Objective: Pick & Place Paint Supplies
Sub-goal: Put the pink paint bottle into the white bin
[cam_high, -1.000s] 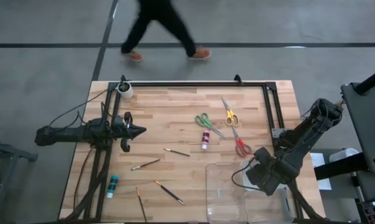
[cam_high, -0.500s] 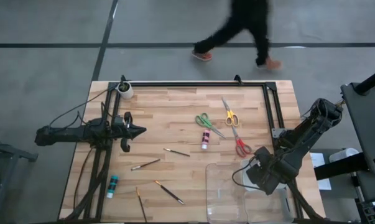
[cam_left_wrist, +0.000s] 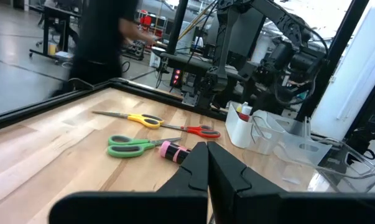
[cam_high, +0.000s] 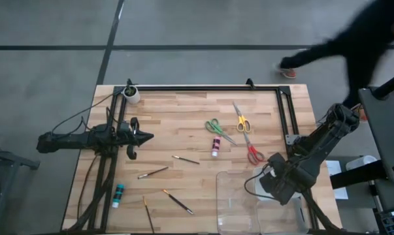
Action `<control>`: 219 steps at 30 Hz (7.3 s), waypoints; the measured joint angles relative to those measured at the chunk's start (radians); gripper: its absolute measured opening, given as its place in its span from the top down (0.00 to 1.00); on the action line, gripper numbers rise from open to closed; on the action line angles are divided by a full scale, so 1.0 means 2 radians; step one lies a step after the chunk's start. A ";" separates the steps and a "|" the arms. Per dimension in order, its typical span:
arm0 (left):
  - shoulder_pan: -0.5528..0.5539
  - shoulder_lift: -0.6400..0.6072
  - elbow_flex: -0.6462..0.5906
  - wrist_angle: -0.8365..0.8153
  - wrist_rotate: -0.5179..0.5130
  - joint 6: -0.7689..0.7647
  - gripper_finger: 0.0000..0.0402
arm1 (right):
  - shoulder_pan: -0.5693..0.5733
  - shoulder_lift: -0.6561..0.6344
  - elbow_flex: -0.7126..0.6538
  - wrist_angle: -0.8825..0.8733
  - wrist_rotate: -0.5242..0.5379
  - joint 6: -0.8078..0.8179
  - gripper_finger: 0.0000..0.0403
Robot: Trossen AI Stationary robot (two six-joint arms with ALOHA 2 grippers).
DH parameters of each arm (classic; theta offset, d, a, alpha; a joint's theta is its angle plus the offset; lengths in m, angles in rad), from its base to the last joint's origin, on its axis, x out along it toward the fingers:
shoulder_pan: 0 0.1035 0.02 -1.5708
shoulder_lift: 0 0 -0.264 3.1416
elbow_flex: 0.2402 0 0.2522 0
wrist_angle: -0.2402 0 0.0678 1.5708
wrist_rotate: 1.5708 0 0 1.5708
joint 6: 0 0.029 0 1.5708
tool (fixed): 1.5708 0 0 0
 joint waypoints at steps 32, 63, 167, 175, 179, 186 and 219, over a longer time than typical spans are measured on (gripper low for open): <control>0.000 0.000 0.000 0.000 0.000 0.000 1.00 | -0.232 -0.006 0.118 -0.008 0.160 -0.566 0.32; 0.000 0.000 0.000 0.000 0.000 0.000 1.00 | -0.392 0.113 0.123 0.282 0.004 -1.462 0.32; 0.000 0.007 0.000 0.000 0.000 0.000 1.00 | -0.411 0.215 0.133 0.426 -0.077 -1.264 0.64; 0.000 0.007 0.000 0.000 0.000 0.000 1.00 | -0.451 0.182 0.123 0.526 -0.141 -1.211 0.64; 0.000 0.007 0.000 0.000 0.000 0.000 1.00 | -0.480 0.168 0.092 0.632 -0.238 -1.154 0.64; 0.000 0.007 0.000 0.000 0.000 0.000 1.00 | -0.511 0.168 0.000 0.885 -0.324 -1.073 0.64; 0.000 0.007 0.000 0.000 0.000 0.000 1.00 | -0.522 0.170 -0.172 1.101 -0.310 -0.947 0.64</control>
